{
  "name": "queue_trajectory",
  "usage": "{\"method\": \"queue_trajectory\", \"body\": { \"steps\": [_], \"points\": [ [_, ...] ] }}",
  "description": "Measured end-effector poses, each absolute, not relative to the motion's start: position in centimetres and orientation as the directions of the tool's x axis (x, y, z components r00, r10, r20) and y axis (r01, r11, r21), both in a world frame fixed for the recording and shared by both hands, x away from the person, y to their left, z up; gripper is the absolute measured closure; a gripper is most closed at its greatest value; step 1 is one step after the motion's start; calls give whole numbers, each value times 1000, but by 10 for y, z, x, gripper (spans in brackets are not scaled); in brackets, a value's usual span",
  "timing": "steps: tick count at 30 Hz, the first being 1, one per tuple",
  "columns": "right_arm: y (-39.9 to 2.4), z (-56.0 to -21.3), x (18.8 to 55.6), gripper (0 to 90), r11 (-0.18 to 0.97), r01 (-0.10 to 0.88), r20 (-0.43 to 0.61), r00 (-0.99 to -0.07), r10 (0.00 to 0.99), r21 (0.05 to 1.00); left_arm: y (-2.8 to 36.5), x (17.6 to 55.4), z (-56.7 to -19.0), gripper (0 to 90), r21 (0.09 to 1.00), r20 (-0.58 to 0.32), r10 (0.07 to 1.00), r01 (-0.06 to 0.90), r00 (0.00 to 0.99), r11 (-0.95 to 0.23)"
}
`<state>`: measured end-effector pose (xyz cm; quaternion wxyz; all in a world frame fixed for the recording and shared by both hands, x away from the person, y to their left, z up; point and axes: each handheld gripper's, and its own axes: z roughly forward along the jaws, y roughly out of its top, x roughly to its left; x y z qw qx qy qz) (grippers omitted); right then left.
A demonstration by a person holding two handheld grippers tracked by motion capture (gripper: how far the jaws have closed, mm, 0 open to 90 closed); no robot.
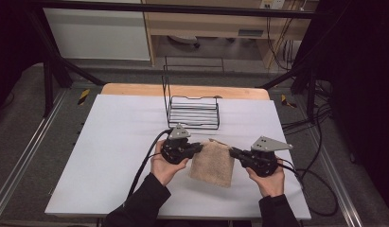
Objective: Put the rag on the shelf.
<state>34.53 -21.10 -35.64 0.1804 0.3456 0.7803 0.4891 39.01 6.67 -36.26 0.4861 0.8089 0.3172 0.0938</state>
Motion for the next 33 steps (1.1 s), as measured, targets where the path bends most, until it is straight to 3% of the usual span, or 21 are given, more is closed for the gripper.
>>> {"method": "queue_trajectory", "body": {
  "steps": [14,33],
  "points": [
    [-197,-326,355,887,281,235,-20,-734,679,930,84,389,-329,852,894,-105,635,352,765,-277],
    [-187,-297,368,887,234,147,-49,-744,667,961,101,391,-292,852,941,-59,676,267,734,-207]
  ]
}}
